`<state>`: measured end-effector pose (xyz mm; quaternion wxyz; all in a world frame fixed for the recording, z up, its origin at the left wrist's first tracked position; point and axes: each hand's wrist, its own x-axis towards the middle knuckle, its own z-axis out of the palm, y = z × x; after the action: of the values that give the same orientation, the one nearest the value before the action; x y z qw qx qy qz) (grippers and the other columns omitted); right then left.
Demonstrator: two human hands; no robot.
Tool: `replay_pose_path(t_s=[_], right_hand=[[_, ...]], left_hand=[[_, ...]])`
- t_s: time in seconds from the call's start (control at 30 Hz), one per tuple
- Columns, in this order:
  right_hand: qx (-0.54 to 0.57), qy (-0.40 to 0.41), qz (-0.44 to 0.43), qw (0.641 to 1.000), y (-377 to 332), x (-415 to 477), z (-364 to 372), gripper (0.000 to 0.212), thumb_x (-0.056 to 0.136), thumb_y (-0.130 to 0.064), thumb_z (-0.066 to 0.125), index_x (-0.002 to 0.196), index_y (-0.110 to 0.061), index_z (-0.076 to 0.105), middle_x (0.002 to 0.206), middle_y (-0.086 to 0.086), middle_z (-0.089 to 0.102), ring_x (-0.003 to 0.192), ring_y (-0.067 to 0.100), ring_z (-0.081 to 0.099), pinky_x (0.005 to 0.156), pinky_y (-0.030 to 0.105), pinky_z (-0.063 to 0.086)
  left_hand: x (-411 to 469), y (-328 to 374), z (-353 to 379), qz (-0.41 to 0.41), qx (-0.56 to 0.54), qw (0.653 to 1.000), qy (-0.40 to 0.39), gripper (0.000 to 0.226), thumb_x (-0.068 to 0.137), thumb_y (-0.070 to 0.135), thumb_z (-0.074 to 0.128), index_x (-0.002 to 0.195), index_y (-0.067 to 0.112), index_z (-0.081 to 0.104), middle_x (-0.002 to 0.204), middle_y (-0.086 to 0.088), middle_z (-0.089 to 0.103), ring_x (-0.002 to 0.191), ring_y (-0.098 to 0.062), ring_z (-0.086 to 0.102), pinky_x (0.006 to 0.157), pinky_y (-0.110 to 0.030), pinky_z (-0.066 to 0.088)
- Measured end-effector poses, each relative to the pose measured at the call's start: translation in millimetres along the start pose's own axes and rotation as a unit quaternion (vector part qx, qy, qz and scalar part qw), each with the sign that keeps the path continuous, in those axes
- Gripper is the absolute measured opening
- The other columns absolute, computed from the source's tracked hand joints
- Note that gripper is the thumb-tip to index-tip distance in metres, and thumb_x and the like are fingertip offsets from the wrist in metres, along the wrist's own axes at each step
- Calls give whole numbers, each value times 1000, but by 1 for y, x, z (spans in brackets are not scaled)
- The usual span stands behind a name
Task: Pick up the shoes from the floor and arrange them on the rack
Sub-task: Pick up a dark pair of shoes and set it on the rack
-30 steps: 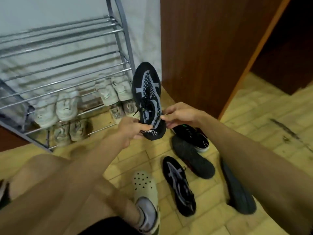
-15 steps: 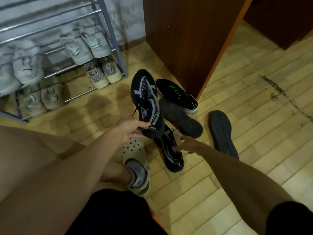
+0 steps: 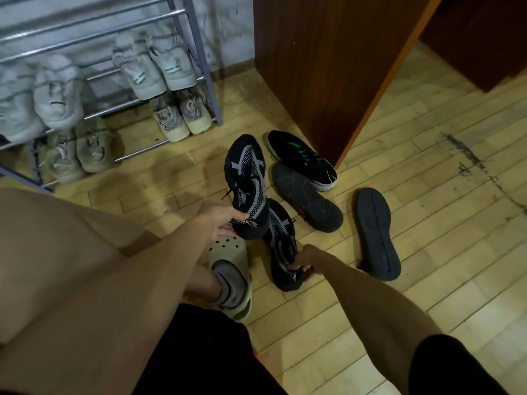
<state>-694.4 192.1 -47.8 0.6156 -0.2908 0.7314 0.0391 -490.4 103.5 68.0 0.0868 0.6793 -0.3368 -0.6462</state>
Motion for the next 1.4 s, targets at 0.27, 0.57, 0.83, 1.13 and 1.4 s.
replay_pose_path(t_s=[0.27,0.57,0.83,1.13,1.4], right_hand=[[-25,116,-81,990,-33,-25,-27,36,76,-15,79,101,4,62,103,18,67,98,33,68,83,49,58],[36,148,-245,957,-126,-81,-65,31,77,-8,77,101,-14,58,107,8,65,97,29,65,76,49,60],[33,151,-342,927,-259,-139,-75,44,75,-5,78,113,-13,57,89,-6,62,75,11,61,57,30,58],[50,127,-393,909,-407,-171,-74,26,81,-6,72,106,-5,64,105,11,70,92,30,68,80,49,59],[35,222,-430,875,-502,-136,-94,34,85,-19,71,115,-5,64,109,12,70,94,31,69,82,47,59]], left_hand=[[-16,11,-3,18,-38,999,31,44,81,4,71,123,-2,57,123,-17,62,99,-27,62,83,-32,52],[-57,69,-53,98,-113,987,56,39,85,2,66,123,1,57,126,-15,61,109,-27,60,82,-31,51],[-95,111,-162,177,-147,955,189,40,74,1,76,111,-5,63,109,-18,69,78,-31,68,59,-37,59],[-82,180,-245,198,-203,937,202,38,70,-4,78,105,-7,63,103,-21,72,77,-34,72,67,-48,61],[-17,247,-280,213,-242,923,209,36,70,-4,77,103,-5,60,91,-18,72,69,-30,71,45,-36,57]])
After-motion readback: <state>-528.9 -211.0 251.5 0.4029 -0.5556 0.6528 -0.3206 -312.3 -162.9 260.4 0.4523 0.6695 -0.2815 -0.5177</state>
